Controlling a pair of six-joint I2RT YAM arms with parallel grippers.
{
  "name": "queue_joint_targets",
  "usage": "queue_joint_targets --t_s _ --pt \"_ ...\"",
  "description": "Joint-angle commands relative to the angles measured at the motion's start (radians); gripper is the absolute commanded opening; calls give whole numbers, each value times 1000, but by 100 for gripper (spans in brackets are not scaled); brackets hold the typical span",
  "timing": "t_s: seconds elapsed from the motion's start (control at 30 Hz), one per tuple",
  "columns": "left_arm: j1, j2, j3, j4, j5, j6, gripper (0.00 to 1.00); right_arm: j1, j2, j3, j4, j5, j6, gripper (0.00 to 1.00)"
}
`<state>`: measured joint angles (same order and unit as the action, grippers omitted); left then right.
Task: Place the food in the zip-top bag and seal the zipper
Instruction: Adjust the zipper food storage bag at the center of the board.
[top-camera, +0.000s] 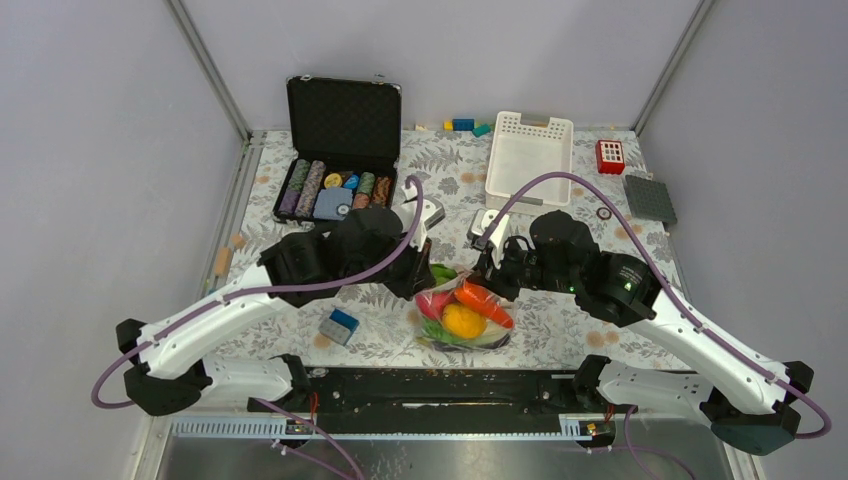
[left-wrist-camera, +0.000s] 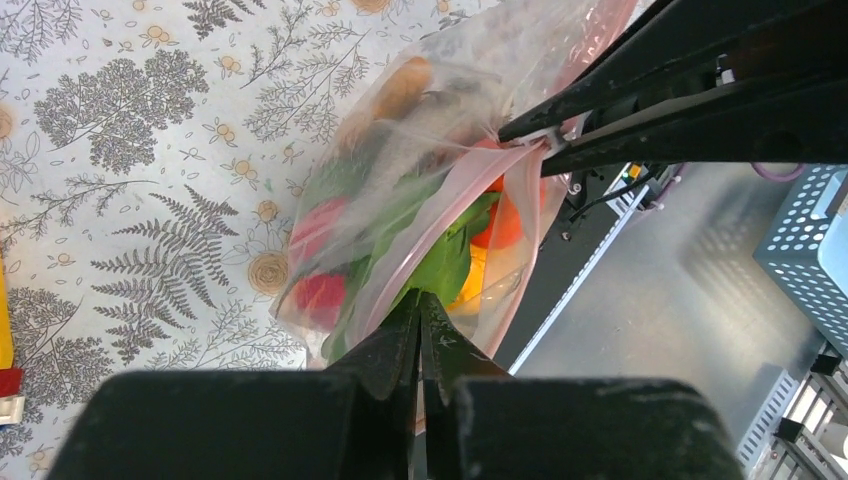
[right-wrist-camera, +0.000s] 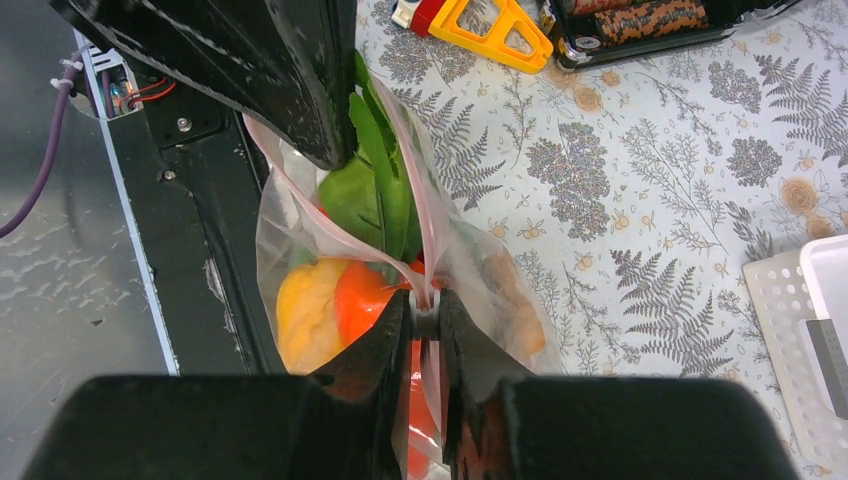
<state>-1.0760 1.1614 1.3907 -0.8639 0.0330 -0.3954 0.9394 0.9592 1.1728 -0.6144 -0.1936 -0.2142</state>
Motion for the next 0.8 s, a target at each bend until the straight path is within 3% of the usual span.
queue_joint_targets --t_s 0.0,0.23,0.37,0.47,0.77 --pt "0 43 -4 -15 1 -9 0 -5 -19 -8 84 15 19 0" --pt "1 101 -3 33 32 10 3 -5 -37 -43 142 -22 30 0" --pt "1 56 -51 124 82 12 41 -5 -36 -47 150 9 42 0" --pt "1 0 -76 158 49 -11 55 -5 -38 -48 156 17 51 0" --pt "1 -30 -96 211 -142 -113 55 -5 -57 -62 192 -36 59 0"
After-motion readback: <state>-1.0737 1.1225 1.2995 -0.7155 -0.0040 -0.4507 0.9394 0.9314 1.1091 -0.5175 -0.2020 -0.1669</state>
